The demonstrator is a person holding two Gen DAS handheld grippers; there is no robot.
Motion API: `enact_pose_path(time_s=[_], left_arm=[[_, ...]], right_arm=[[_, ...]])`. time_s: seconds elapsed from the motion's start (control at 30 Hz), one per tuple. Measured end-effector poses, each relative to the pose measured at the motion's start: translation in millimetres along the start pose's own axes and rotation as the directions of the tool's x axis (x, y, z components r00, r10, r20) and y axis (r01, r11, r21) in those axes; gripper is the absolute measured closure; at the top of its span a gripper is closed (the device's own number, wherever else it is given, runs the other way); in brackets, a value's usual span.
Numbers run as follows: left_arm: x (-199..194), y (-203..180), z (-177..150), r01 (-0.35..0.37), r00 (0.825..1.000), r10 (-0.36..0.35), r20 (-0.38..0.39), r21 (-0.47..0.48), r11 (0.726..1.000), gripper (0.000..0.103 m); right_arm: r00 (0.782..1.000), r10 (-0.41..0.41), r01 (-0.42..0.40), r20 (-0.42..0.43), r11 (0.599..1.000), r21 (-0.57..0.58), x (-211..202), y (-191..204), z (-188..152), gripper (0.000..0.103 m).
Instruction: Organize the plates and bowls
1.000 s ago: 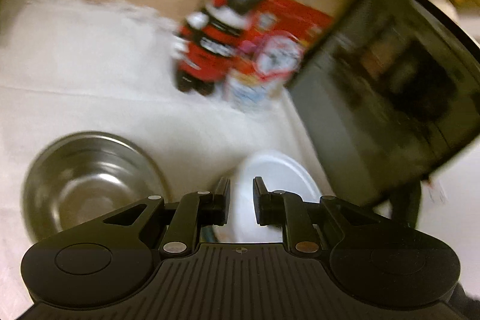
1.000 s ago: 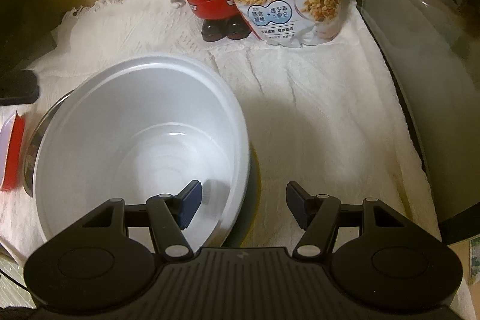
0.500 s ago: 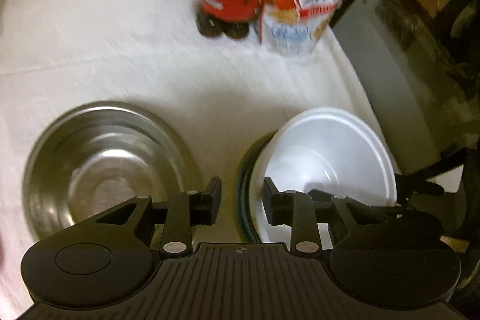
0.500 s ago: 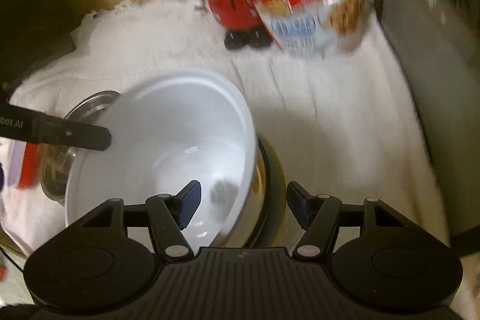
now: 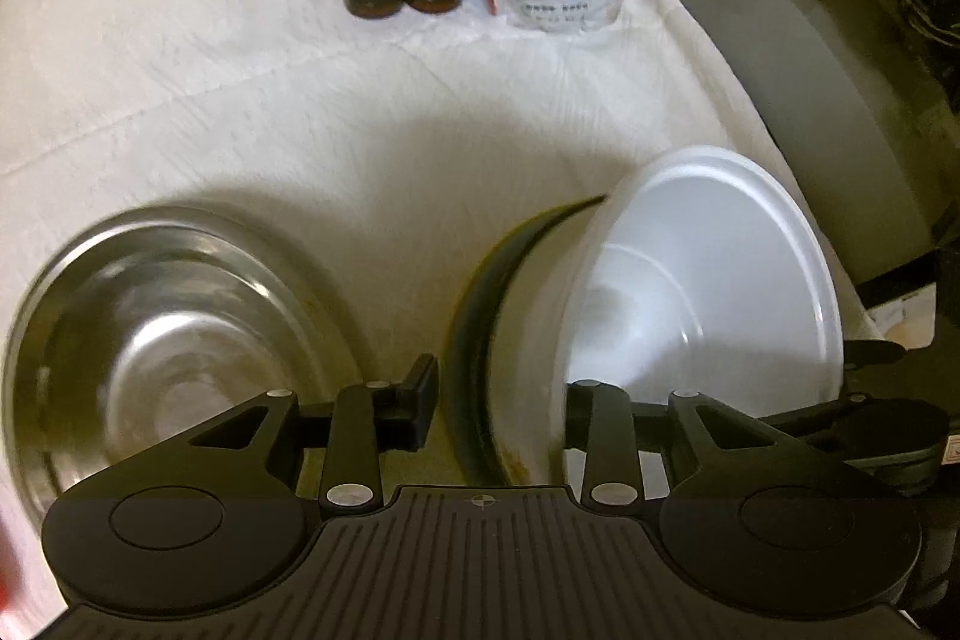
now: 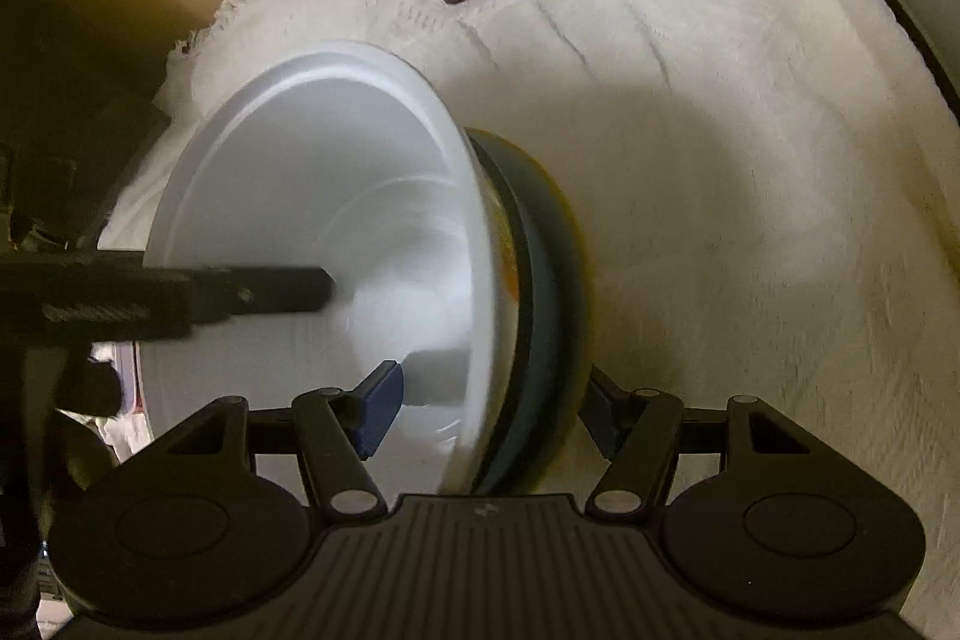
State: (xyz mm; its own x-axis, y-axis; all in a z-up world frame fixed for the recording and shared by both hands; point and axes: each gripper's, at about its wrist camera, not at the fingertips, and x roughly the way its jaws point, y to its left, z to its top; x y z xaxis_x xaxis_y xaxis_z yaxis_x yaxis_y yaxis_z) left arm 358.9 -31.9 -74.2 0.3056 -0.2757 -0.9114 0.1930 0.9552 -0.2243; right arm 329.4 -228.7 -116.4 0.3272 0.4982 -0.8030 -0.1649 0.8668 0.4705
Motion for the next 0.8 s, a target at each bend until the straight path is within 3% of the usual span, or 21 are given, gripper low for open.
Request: enact_pose_path(time_s=[0.17, 0.43, 0.8], left_arm=[[-4.9, -11.2, 2.2, -0.009, 1.000, 0.009, -0.012, -0.007, 1.000, 0.047], [-17.3, -22.1, 2.7, 0.025, 1.000, -0.025, 0.004, -0.017, 1.000, 0.042], [-7.1, -20.8, 0.1, -0.029, 1.000, 0.030, 0.007, -0.012, 0.999, 0.039]], right_arm=[[1.000, 0.011, -0.011, 0.001, 1.000, -0.008, -1.8, -2.0, -1.2, 0.039], [0.999, 0.041, -0.041, 0.020, 0.999, 0.004, -3.1, -11.3, -0.4, 0.039], [0.999, 0.032, -0.032, 0.028, 0.999, -0.011, -3.8, -9.0, -1.7, 0.037]])
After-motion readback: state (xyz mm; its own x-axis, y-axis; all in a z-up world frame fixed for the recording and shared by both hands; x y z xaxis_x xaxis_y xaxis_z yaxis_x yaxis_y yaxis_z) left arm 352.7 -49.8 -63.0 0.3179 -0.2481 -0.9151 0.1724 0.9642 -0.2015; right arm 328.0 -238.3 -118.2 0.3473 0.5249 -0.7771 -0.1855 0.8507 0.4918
